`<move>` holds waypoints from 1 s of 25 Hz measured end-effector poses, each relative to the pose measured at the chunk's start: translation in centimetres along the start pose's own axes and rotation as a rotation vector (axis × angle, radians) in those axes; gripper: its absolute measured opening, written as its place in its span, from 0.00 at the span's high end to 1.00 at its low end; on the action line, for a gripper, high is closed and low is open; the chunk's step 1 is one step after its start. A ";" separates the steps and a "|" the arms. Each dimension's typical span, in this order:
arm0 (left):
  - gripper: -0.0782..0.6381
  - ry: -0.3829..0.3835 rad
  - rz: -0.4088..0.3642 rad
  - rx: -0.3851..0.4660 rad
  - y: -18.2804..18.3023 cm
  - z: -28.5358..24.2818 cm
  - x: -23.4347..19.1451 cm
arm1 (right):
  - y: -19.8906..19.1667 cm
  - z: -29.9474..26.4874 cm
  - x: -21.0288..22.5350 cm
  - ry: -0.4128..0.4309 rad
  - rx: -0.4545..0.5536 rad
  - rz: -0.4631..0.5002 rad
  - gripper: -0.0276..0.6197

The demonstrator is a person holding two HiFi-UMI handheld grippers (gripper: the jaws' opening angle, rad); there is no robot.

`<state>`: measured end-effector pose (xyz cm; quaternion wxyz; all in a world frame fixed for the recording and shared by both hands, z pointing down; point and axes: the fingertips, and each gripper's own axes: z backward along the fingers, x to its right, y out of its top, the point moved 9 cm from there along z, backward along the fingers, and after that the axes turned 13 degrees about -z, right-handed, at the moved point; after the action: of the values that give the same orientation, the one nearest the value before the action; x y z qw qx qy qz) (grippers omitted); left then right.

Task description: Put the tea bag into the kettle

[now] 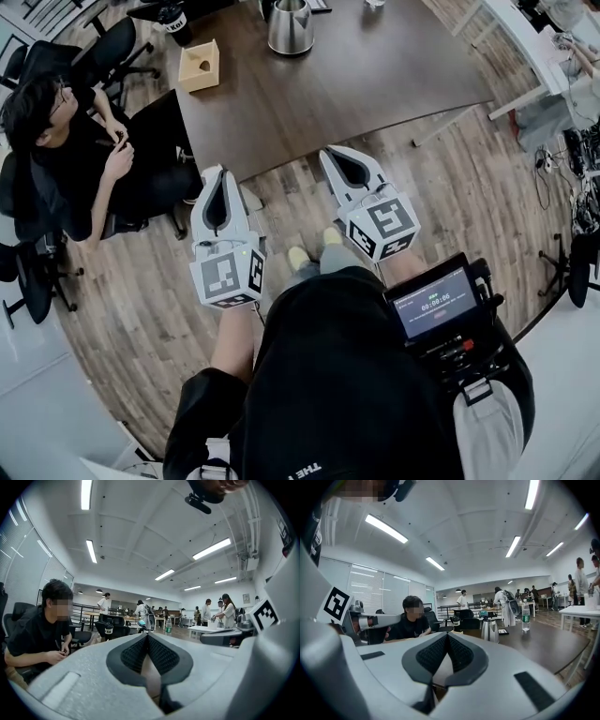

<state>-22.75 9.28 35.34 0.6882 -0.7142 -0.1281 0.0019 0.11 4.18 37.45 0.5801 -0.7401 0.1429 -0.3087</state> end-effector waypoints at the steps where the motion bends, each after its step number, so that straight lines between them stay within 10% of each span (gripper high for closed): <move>1: 0.91 -0.001 -0.002 -0.004 0.0 0.0 0.0 | 0.0 0.0 0.0 -0.001 0.001 -0.004 0.95; 25: 0.91 0.034 -0.024 -0.061 1.4 -10.9 0.3 | 3.4 -8.5 9.4 0.036 -0.018 -0.047 0.95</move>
<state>-20.26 -1.42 34.61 0.6682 -0.7330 -0.1252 -0.0223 2.52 -8.64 38.14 0.5633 -0.7429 0.1384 -0.3342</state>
